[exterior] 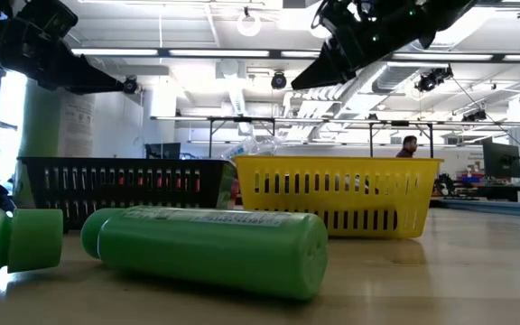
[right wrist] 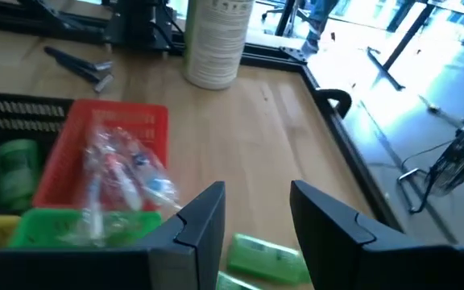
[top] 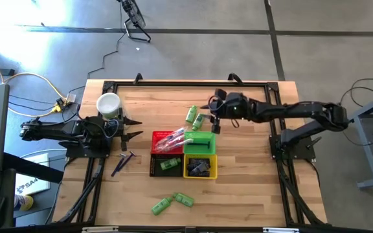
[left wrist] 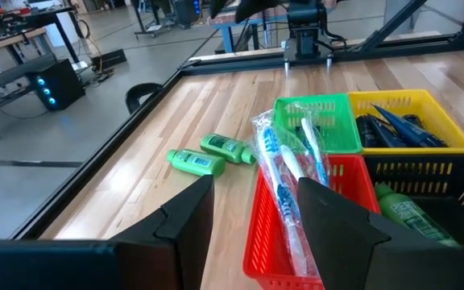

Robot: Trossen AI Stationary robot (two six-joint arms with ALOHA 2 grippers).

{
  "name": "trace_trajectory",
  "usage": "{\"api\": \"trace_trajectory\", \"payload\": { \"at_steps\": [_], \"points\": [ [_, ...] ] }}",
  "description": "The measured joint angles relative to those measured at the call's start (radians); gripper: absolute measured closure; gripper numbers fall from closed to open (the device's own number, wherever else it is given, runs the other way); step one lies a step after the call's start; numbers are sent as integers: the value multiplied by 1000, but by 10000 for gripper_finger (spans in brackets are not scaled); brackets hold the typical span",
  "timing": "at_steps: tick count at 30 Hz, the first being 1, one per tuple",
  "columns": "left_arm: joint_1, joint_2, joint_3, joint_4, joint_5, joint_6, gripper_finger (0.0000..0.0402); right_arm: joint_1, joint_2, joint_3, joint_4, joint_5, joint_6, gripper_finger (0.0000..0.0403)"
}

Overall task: Pick & Place Travel size toiletries
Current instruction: Put the green shampoo bottle into the black bin

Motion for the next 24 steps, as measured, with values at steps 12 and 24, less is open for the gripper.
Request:
{"api": "trace_trajectory", "payload": {
  "at_steps": [12,24],
  "points": [
    [0,0,0,-24,0,9,226,-139,112,185,-198,-187,-174,269],
    [0,0,0,-23,0,10,226,-217,352,450,-555,-288,-423,269]
  ]
}}
